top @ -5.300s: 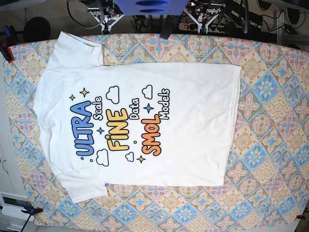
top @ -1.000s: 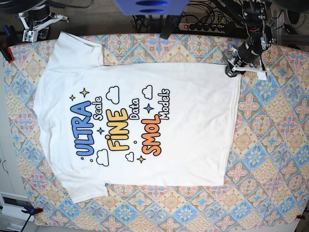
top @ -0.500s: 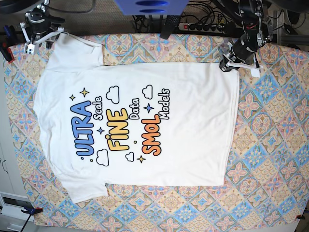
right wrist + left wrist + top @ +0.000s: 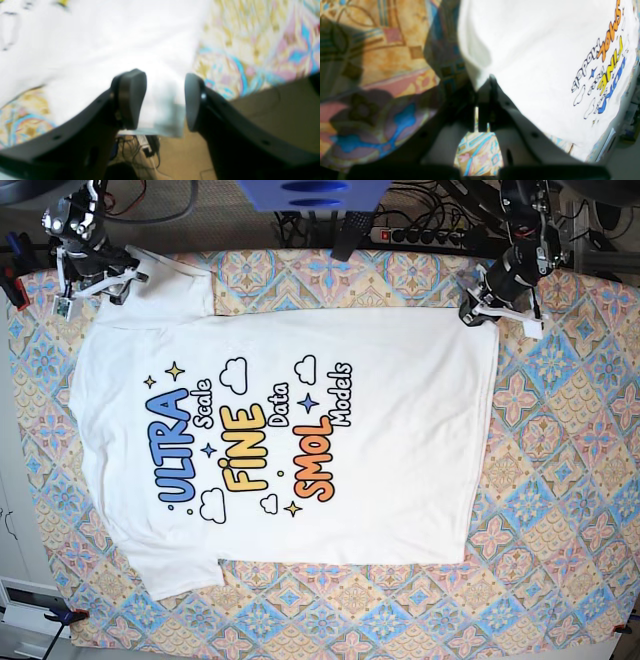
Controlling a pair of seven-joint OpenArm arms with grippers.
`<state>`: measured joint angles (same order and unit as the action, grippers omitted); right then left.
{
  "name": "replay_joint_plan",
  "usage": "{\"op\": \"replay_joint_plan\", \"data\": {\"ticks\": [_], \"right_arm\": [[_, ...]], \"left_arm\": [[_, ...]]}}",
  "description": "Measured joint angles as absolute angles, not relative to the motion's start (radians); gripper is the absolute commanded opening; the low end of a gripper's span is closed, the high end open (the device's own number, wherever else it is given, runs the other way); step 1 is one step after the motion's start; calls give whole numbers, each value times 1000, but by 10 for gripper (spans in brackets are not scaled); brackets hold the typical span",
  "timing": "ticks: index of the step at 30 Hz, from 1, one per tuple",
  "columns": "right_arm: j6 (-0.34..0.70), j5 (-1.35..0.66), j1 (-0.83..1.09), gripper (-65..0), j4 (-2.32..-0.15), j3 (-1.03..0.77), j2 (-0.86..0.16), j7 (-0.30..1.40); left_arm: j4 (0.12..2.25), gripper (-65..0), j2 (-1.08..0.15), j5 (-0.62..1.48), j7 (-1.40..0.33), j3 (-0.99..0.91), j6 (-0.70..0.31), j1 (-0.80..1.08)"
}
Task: Fold the T-shirt properly
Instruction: 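Move both grippers to the shirt's shoulder corners and grasp them, then lift the shoulder edge with both grippers and fold it over the shirt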
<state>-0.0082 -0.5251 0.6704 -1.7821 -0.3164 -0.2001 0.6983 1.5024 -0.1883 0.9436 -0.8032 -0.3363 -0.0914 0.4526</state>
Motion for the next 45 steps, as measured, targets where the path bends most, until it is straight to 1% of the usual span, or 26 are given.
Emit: {"op": "replay_joint_plan", "data": {"ticks": [10, 24, 26, 29, 32, 33, 36, 41, 45], "right_arm": [[-5, -566, 618, -361, -1647, -316, -200, 696], [-2, -570, 616, -361, -1602, -316, -200, 690], [27, -567, 616, -363, -1602, -316, -200, 689], [119, -566, 615, -365, -1599, -317, -200, 690], [152, -566, 616, -369, -1599, -317, -200, 693], [152, -566, 617, -382, -1599, -317, -200, 693], [149, -571, 619, -484, -1600, -317, -200, 693], [150, -689, 620, -646, -1600, -340, -196, 697], [153, -712, 654, -650, -1602, -427, -202, 686]], "left_arm": [[1502, -650, -188, 944, -804, -337, -91, 452], [1502, -650, -188, 944, -804, -337, -91, 452], [1502, -650, -188, 944, -803, -337, -91, 452], [1502, -650, -188, 944, -804, -337, -91, 452], [1502, -650, -189, 944, -804, -337, -91, 453], [1502, -650, -188, 944, -804, -337, -91, 453], [1502, -650, -188, 944, -803, -337, -91, 452], [1502, -650, -188, 944, -800, -337, -92, 466], [1538, -650, -188, 939, -807, -337, -88, 491]]}}
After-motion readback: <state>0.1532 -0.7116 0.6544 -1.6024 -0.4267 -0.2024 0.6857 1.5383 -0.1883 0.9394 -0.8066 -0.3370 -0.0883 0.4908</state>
